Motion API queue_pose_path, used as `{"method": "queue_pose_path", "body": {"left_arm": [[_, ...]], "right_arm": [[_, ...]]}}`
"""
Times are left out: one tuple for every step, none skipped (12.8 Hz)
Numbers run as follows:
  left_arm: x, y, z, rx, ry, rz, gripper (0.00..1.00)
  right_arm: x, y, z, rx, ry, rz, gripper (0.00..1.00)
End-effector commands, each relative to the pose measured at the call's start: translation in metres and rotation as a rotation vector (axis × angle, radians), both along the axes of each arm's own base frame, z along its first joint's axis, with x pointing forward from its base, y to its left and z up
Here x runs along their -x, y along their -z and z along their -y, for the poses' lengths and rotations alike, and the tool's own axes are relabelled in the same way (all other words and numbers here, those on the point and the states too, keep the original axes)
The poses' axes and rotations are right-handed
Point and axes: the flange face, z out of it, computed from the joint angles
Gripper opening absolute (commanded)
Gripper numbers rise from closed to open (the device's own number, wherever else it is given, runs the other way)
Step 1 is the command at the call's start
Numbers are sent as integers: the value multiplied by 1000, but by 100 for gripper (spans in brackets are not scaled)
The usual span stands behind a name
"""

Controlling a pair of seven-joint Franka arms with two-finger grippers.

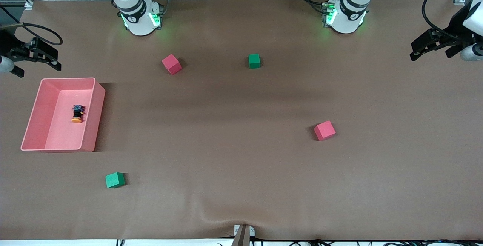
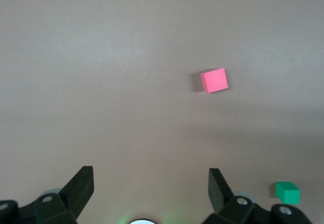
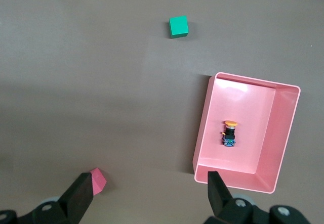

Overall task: Place and upright button with both arms
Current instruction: 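Move the right gripper toward the pink tray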

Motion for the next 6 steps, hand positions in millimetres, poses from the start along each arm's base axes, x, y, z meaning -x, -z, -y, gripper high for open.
{"method": "queue_pose_path", "body": {"left_arm": [[2,-6,-1,0,18,-8,100],[2,-12,-2,3,15,3,100],[2,-12,-2,1,15,2,100],[2,-12,-2,1,15,2,100],[2,-12,-2,1,13,2,100],[2,-12,-4,0,12,0,100]], "right_arm": [[-2,-5,2,6,-9,-2,100],[-2,-5,2,6,-8,-2,100],[-2,-5,2,6,-8,-2,100],[-2,-5,3,6,-7,-2,100],[-2,-1,4,7,-10,-10,100],[-7,7,8,17,-1,-25,100]]}}
